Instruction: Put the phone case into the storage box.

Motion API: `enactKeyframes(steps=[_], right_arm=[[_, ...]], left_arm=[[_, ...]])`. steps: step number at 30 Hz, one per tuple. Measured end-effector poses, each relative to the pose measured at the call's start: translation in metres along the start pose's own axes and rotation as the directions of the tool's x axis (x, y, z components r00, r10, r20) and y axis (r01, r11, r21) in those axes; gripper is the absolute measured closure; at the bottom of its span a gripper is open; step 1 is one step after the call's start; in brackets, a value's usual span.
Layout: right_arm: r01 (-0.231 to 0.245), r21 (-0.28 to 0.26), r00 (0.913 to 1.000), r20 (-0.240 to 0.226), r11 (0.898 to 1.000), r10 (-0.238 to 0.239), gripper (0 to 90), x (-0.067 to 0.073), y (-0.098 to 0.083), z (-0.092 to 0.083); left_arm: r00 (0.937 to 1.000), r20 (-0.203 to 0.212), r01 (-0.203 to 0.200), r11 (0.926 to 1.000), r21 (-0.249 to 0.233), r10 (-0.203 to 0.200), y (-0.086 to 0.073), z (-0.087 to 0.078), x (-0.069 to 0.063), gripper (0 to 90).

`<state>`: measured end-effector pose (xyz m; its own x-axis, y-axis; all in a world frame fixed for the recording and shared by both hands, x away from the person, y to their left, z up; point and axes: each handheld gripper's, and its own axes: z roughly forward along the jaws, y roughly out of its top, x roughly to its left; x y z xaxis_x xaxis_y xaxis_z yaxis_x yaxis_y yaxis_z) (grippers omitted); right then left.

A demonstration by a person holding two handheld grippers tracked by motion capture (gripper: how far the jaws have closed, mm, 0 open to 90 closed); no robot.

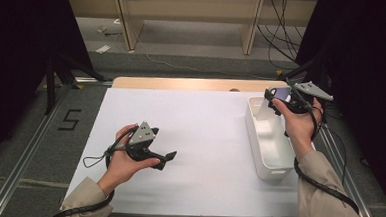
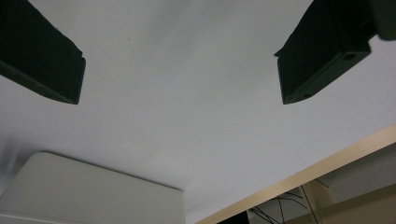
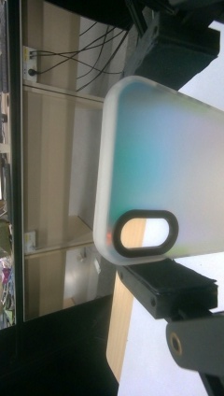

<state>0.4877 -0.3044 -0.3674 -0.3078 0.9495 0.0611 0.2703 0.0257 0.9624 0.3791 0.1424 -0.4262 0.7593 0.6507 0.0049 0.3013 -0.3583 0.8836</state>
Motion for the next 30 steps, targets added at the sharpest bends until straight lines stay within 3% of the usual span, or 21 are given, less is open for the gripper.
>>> enactKeyframes(steps=[30], right_arm=[[-0.003,0.019,0.9999,0.01,1.0,0.003,17.8,-0.004,-0.002,0.013]], left_arm=[[1.0,0.001,-0.001,1.0,0.002,0.001,0.0,0.0,0.0,0.5]])
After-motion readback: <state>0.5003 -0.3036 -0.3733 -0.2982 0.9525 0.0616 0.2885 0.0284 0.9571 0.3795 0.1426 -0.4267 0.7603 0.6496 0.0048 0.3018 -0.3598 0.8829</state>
